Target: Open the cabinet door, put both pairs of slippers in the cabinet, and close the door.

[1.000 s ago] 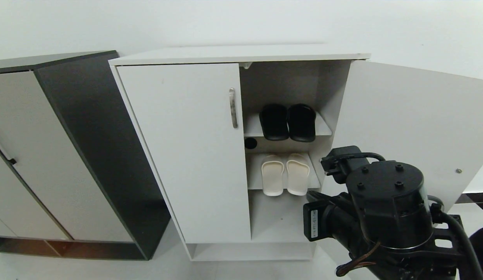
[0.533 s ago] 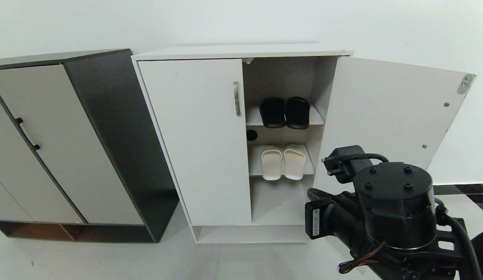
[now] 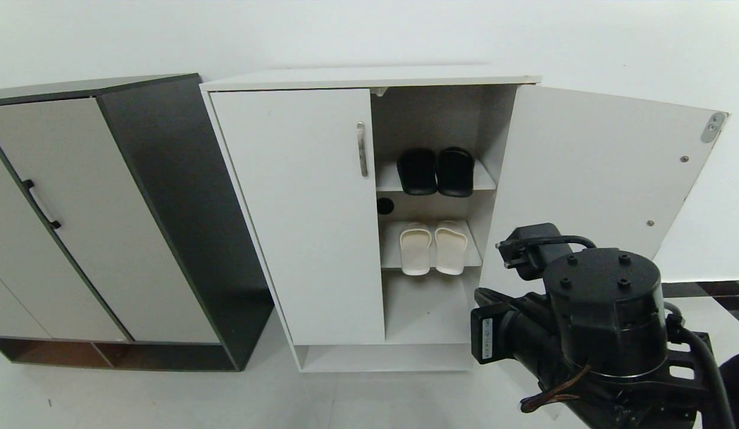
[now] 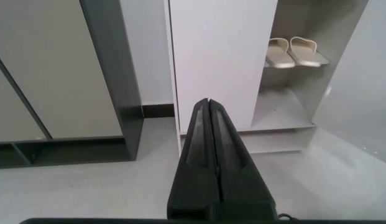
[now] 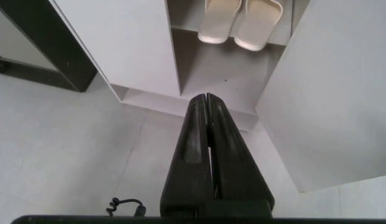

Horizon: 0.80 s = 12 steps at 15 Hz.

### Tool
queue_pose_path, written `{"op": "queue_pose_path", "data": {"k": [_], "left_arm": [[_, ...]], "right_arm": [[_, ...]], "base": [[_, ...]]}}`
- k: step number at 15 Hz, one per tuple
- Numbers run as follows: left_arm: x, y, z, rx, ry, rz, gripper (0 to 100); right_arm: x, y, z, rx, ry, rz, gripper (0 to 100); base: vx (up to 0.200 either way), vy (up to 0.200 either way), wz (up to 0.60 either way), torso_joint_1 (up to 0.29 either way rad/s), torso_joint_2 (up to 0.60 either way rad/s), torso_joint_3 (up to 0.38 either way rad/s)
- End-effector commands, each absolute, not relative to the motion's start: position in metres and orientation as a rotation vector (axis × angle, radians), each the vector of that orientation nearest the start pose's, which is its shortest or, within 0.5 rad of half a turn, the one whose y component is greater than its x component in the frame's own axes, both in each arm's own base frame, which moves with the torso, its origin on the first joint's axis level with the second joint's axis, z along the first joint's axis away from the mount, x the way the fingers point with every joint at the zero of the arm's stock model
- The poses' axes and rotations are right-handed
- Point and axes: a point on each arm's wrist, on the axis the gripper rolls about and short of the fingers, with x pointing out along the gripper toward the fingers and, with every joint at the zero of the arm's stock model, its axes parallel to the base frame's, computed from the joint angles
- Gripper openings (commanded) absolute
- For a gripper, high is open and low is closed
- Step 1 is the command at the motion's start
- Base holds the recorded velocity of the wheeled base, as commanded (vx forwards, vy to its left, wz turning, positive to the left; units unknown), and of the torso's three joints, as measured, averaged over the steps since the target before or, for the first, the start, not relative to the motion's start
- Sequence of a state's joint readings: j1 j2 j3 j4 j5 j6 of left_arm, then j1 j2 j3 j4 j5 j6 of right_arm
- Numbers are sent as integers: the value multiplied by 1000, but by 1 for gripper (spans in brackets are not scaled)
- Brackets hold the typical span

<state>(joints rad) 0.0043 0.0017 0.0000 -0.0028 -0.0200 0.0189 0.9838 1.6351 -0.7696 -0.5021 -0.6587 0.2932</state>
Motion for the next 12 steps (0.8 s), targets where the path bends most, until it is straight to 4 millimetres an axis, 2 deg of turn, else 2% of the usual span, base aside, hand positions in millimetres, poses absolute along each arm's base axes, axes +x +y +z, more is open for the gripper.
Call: {"op": "queue_pose_path", "data": {"k": [1,5,8,12], "left_arm": [[-23,-1,76,20,-2,-15,0],[-23,-1,76,20,-2,-15,0],[-23,-1,76,18,0,-15,0],[-23,-1,76,18,-2,-15,0]], "right_arm": [[167,227,177,12,301,282,0],[167,227,179,4,296,283,0],[167,226,179,5,295,285,0],[167,226,179,4,296,285,0]], "base": [[0,0,0,0,0,0],[0,0,0,2,-82,-77],[0,0,0,27,-234,-346],[0,0,0,63,-537,-355]]}}
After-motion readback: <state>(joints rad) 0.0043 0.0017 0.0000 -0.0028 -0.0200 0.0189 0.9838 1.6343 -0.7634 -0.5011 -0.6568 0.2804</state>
